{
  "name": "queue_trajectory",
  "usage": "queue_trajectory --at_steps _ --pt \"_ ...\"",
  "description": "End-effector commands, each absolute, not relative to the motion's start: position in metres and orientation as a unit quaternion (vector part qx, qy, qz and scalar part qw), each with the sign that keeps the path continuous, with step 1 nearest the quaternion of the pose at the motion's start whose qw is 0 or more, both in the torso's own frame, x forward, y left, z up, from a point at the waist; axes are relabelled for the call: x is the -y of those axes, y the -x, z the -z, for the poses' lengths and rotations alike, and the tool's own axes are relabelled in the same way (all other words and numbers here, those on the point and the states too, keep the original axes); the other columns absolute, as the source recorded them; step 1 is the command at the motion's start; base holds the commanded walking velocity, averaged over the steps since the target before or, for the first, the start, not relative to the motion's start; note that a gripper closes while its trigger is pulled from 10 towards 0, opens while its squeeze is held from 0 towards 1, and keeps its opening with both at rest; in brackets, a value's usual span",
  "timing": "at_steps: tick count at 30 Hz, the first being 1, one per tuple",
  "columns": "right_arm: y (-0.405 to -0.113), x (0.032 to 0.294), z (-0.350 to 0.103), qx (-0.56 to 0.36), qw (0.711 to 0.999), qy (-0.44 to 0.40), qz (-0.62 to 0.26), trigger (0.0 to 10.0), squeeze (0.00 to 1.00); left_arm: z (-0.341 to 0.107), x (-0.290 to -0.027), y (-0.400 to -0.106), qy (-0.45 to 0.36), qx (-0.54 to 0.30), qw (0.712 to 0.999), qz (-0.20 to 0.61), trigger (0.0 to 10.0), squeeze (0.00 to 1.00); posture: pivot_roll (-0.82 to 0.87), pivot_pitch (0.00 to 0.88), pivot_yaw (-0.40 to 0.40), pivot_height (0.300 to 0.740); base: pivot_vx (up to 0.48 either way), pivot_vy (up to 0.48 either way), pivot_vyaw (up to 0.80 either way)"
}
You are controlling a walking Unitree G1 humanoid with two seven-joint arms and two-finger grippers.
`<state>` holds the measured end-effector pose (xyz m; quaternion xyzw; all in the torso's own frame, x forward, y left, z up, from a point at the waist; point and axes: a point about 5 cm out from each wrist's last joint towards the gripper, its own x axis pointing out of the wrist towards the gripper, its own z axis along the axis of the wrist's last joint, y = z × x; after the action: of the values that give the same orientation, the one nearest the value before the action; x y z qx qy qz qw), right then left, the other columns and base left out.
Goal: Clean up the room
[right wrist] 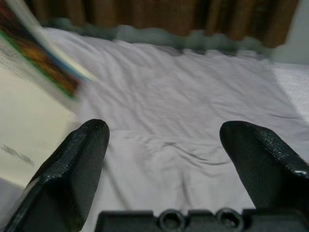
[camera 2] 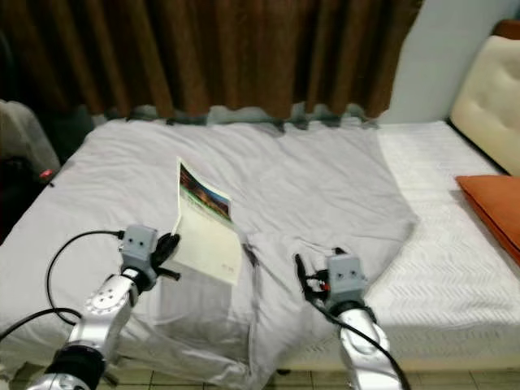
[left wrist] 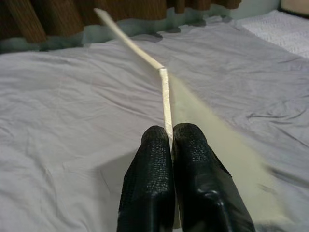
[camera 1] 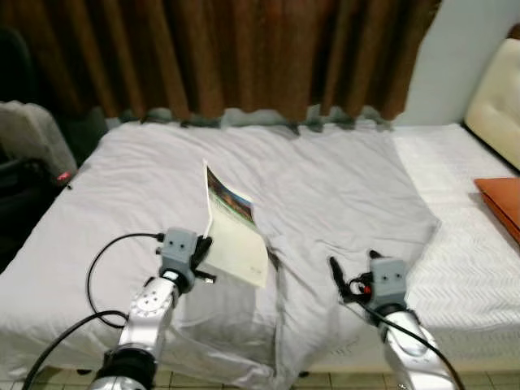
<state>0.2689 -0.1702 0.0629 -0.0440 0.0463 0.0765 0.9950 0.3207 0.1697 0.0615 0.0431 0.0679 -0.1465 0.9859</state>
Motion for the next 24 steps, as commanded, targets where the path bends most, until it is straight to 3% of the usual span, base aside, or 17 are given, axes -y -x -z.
queue_trajectory --at_steps 1,24 --pt "-0.2704 0.173 -0.0647 -0.043 0.995 0.054 -0.077 10.0 0.0 -0.0737 -0.1675 -0.3276 -0.047 -0.037 0.988 0.145 10.0 0.0 -0.1 0.012 0.044 0.74 0.0 -0.469 0.0" --pt "-0.2795 0.1676 -0.0637 -0.041 0.994 0.056 -0.085 10.0 0.0 -0.0772 -0.1742 -0.337 -0.063 -0.038 0.989 0.126 10.0 0.0 -0.1 0.001 0.046 0.74 0.0 -0.45 0.0"
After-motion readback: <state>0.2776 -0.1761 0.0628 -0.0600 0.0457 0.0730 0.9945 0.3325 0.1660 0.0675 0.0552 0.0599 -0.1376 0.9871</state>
